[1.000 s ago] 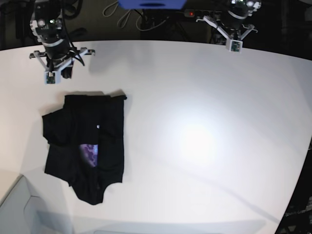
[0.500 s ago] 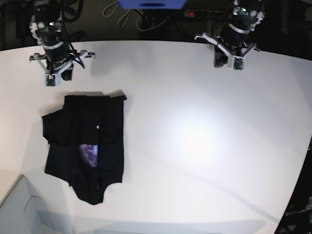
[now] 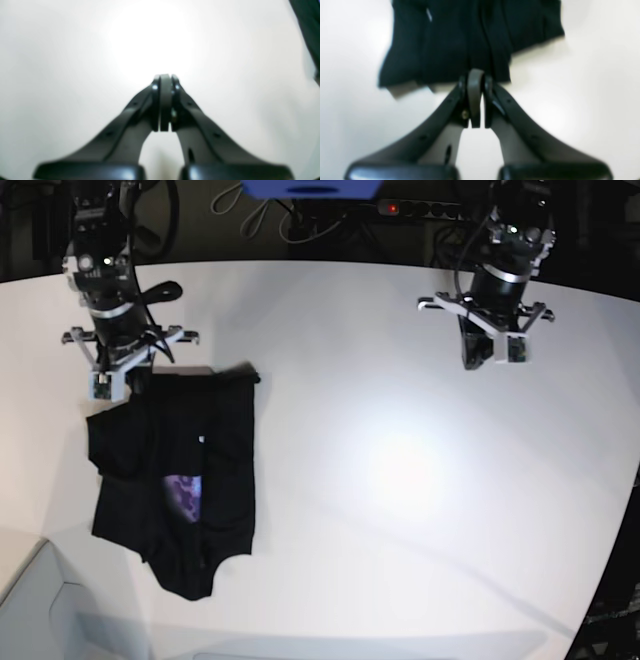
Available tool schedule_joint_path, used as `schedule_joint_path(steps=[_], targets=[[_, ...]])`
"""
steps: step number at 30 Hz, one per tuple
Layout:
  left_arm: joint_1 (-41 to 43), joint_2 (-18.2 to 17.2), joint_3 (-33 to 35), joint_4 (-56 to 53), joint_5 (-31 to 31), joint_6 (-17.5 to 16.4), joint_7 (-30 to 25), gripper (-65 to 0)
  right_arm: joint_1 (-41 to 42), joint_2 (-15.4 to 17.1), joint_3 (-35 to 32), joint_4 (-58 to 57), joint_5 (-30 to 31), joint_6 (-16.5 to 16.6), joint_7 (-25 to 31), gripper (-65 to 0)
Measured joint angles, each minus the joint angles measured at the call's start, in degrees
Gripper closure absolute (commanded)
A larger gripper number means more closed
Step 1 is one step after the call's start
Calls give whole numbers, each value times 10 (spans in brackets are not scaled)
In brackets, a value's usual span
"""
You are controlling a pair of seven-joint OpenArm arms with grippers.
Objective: Layout the t-shirt on the table in an organized manner, then fold the t-shirt properly
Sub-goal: 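Move the right gripper down to the black t-shirt and grasp it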
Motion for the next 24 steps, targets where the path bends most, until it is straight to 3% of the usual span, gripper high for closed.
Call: schedule_joint_path(steps=[2,7,11,13,17,24], targets=[[0,9,-5,0,0,-2,7,-4,24,0,1,-6,-3,0,0,-31],[-29,15,-12,1,-1,-4,5,-17,105,1,1,-52,-1,0,0,-204],[-34,22,-11,5,-1,-4,77,-151,159,0,1,-125,-2,1,-5,-300],[-44,28,-14,12,0,-2,88,-217,182,0,1,-159,-3,0,-12,-315],[-53,51,-41,15,0,-7,89,-287,229,0,1,-222,-2,0,-23,-317],[-64,63,-61,15,1,-6,94,-303,261,0,1,-280,-2,0,-20,-317]])
